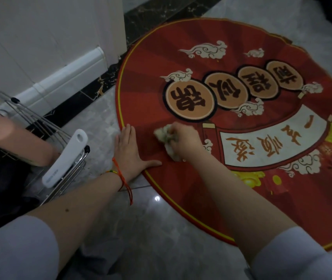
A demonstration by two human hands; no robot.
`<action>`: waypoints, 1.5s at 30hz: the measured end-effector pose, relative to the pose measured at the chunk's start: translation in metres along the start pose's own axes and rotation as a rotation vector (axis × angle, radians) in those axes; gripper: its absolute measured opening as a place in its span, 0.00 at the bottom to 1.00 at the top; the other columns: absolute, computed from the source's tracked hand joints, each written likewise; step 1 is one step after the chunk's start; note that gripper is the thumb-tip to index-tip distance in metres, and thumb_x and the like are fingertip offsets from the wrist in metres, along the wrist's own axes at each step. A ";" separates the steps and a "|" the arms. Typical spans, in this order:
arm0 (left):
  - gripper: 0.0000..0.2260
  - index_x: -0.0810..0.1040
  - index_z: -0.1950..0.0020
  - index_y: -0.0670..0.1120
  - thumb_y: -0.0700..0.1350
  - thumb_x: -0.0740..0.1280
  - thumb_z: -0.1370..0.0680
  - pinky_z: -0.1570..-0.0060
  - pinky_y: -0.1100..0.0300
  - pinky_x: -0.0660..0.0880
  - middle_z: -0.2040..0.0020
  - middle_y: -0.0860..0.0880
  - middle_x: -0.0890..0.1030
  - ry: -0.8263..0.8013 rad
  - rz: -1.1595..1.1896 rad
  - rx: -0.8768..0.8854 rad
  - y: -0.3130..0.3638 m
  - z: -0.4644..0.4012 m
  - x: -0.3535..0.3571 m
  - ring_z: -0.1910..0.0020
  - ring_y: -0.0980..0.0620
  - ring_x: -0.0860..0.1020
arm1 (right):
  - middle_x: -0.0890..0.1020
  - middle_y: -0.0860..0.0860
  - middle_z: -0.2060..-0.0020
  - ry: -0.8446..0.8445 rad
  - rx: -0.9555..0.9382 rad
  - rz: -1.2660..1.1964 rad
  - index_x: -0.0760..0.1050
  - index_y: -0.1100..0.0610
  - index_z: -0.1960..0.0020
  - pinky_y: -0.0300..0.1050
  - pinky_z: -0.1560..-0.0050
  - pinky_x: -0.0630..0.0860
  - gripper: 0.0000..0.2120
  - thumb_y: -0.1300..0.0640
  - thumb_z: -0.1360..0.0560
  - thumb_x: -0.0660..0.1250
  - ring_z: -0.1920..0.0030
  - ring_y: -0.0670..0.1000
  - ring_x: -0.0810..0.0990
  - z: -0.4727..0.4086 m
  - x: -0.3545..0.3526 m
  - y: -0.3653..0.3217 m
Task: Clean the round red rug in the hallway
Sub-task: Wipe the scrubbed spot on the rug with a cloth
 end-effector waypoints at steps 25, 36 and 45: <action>0.63 0.44 0.23 0.39 0.75 0.63 0.44 0.28 0.52 0.36 0.22 0.43 0.46 0.010 0.015 0.029 -0.001 -0.001 0.001 0.23 0.48 0.43 | 0.79 0.53 0.50 0.010 0.008 0.316 0.77 0.56 0.48 0.43 0.57 0.68 0.10 0.62 0.29 0.65 0.46 0.55 0.76 -0.003 0.010 -0.028; 0.58 0.45 0.23 0.37 0.68 0.72 0.38 0.27 0.52 0.36 0.22 0.41 0.46 -0.002 0.067 0.063 -0.005 0.000 -0.002 0.23 0.47 0.44 | 0.80 0.49 0.66 0.192 -0.206 0.332 0.76 0.56 0.65 0.38 0.70 0.60 0.08 0.66 0.38 0.72 0.59 0.52 0.77 0.018 0.035 -0.051; 0.56 0.46 0.23 0.37 0.63 0.74 0.36 0.26 0.50 0.38 0.22 0.41 0.47 0.003 0.060 0.042 -0.004 0.000 -0.004 0.23 0.47 0.44 | 0.81 0.51 0.62 0.110 -0.259 0.336 0.79 0.57 0.60 0.40 0.66 0.67 0.07 0.64 0.36 0.72 0.55 0.54 0.78 0.018 0.030 -0.056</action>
Point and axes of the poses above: each hand's wrist, its own z-axis away from the middle knuckle, its own x-axis out of the palm, y = z × x, the point moved 1 cm from there along -z, towards the middle knuckle
